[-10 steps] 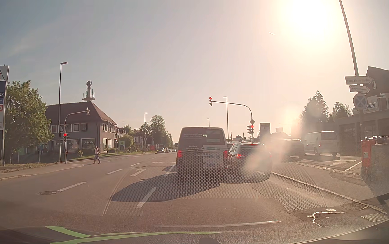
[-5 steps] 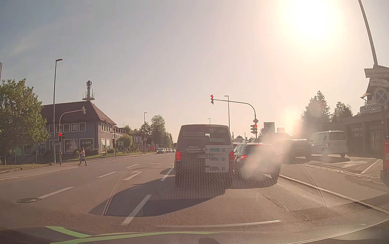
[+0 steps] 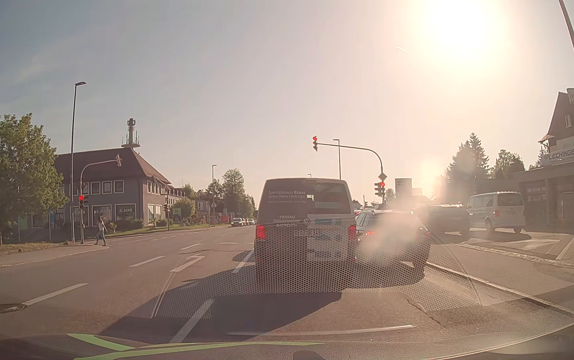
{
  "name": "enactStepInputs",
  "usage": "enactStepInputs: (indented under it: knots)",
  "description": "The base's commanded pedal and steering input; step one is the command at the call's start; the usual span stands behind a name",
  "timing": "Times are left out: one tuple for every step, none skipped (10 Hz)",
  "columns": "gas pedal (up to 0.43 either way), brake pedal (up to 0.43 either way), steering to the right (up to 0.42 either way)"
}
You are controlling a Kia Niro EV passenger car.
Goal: Follow the waypoints while adhering to traffic rules and regulations
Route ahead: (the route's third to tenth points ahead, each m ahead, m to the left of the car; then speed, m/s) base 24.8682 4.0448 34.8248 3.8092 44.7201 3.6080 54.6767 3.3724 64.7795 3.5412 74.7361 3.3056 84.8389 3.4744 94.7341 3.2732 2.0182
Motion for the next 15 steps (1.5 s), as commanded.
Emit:
enactStepInputs:
  knots:
    - [0.000, 0.207, -0.007]
    - [0.000, 0.207, -0.007]
    - [0.000, 0.213, -0.007]
    - [0.000, 0.213, -0.007]
    - [0.000, 0.220, -0.006]
    - [0.000, 0.213, -0.006]
    - [0.000, 0.220, -0.004]
    - [0.000, 0.220, 0.004]
    - [0.000, 0.213, 0.005]
    - [0.000, 0.220, 0.005]
    - [0.000, 0.220, 0.005]
    - [0.000, 0.220, 0.005]
    - [0.000, 0.220, 0.005]
    - [0.000, 0.220, 0.005]
    - [0.000, 0.220, 0.005]
